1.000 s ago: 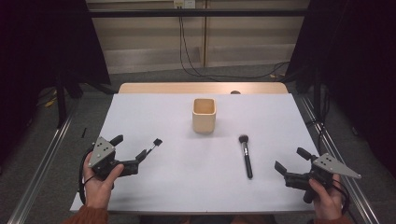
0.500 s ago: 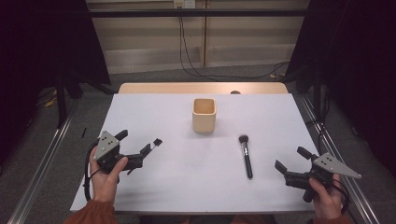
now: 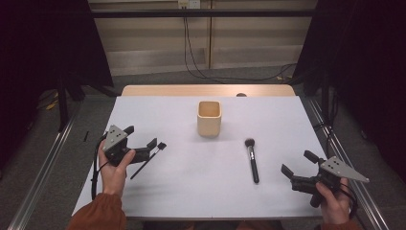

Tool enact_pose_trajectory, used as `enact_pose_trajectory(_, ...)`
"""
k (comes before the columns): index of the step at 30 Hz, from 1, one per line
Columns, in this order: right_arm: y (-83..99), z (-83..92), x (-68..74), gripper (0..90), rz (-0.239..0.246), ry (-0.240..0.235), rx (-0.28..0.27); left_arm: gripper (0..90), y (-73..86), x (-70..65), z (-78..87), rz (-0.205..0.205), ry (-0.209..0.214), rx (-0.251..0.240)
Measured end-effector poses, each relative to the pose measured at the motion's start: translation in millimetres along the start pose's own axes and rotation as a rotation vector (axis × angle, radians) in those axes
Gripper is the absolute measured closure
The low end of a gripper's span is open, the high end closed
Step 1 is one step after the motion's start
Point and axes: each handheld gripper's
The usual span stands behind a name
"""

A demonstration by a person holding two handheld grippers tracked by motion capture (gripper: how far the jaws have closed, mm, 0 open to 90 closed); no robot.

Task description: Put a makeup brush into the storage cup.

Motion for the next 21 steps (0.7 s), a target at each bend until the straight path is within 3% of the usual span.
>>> enact_pose_trajectory(5,0.3,-0.2,-0.1,0.0,-0.009,-0.003,0.001,3.9,-1.9,1.4,-9.1,-0.008,-0.008,0.02)
enact_pose_trajectory(9,0.6,0.2,-0.6,0.0,-0.002,-0.003,0.004,3.4,-7.2,0.1,-14.7,0.012,0.011,0.057)
enact_pose_trajectory(14,0.4,-0.6,0.0,0.0,0.003,-0.007,0.007,3.4,-15.5,-3.8,-21.6,-0.049,0.021,0.122)
enact_pose_trajectory(16,0.6,-0.7,-0.2,0.0,0.001,-0.007,0.007,3.4,-14.9,-3.4,-22.5,-0.045,0.021,0.132)
enact_pose_trajectory(18,0.5,-0.6,0.0,0.0,-0.006,-0.007,0.007,3.4,-12.5,-1.1,-24.4,-0.058,-0.009,0.183)
enact_pose_trajectory(21,0.7,-0.5,-0.2,0.0,0.002,-0.008,0.01,3.3,-11.1,0.9,-25.0,-0.067,-0.009,0.224)
Point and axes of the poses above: each handheld gripper's, and its own axes: z roughly backward along the jaws, y roughly out of its underside, x roughly to its left, and after that the axes turned 9 degrees about z, right-handed
